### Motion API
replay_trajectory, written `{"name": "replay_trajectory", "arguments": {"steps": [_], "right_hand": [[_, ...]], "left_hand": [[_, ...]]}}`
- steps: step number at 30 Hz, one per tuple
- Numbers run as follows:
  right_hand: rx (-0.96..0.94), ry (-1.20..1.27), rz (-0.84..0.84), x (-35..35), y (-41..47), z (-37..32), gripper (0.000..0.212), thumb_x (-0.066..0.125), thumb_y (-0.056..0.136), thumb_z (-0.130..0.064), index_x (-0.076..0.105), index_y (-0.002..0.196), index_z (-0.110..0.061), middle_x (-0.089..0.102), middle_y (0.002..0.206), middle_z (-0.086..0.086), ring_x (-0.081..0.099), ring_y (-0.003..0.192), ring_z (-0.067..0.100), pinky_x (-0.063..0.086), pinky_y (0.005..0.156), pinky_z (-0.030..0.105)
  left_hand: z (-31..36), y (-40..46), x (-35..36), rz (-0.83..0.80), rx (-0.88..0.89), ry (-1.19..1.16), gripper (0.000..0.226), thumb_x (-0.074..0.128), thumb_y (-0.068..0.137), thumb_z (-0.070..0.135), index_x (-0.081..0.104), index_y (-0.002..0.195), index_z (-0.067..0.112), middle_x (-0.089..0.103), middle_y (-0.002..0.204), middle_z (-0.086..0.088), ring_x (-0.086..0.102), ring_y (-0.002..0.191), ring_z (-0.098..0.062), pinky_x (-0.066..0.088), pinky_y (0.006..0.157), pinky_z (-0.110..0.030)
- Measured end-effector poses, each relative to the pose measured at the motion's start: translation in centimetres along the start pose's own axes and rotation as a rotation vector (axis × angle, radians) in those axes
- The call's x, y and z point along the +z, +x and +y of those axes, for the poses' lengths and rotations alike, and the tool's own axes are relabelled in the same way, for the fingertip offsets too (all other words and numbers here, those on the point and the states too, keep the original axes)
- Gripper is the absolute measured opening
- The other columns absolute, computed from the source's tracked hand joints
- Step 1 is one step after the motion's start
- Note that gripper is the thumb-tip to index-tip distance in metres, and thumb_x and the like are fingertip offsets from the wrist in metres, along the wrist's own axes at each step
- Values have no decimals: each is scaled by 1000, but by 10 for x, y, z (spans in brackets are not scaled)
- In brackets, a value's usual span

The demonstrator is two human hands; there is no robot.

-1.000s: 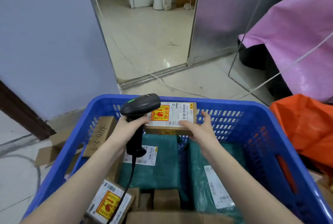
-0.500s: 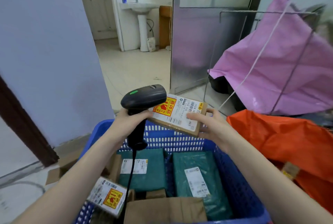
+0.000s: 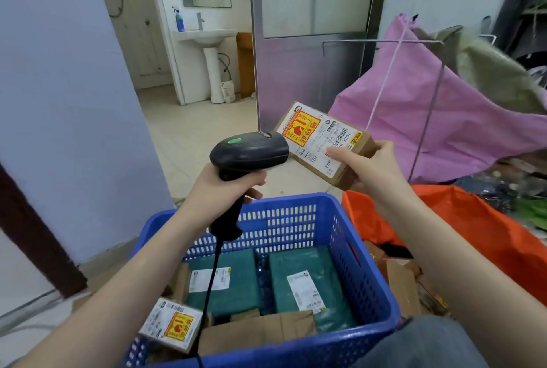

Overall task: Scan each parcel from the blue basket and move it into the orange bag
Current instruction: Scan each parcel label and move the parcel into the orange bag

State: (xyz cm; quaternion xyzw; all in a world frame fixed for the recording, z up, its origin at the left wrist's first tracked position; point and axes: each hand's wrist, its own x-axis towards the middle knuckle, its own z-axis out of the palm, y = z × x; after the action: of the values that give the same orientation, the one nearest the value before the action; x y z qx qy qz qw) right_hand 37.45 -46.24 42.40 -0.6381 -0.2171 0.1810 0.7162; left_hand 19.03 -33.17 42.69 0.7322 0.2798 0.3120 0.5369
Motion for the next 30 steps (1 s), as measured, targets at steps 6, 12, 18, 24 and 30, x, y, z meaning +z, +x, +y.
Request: {"name": "replay_trajectory", "arguments": {"steps": [6,12,18,24,30], "right_hand": [[-186,-130,104,-2,-12,-13,62,83,72,-21,33,106,-14,58,95,-8,65,91,10,58,81,37],[-255,-204,102,0,-21,-15,62,83,73,-22,31,106,-15,57,95,-11,63,93,9,57,74,25],[-270,-218,66,1,-27,-14,61,81,74,-22,31,108,-15,61,100,-6,67,95,15,59,78,32],[-281,-233,64,2,-26,-13,60,81,75,-21,30,107,-17,62,104,-4,67,96,15,58,75,27],[-280,-250,86,-2,-23,-8,63,82,73,-22,30,108,-14,62,105,-4,66,98,15,59,78,30]], "left_hand": [[5,-7,11,-27,-18,125,14,73,80,23,68,77,10,70,64,-4,60,51,-12,55,65,-30],[8,-8,18,-24,-26,141,19,71,80,26,69,76,8,70,67,-12,61,54,-17,56,67,-35],[7,-8,19,15,-30,161,19,68,83,20,64,69,7,62,52,-1,57,47,-12,49,57,-27],[6,-11,22,-42,-45,203,20,67,84,22,65,70,8,64,54,-1,58,49,-12,50,59,-27],[5,-9,25,-75,-11,134,17,74,79,30,69,89,17,72,69,-11,63,57,-18,57,71,-38]]}}
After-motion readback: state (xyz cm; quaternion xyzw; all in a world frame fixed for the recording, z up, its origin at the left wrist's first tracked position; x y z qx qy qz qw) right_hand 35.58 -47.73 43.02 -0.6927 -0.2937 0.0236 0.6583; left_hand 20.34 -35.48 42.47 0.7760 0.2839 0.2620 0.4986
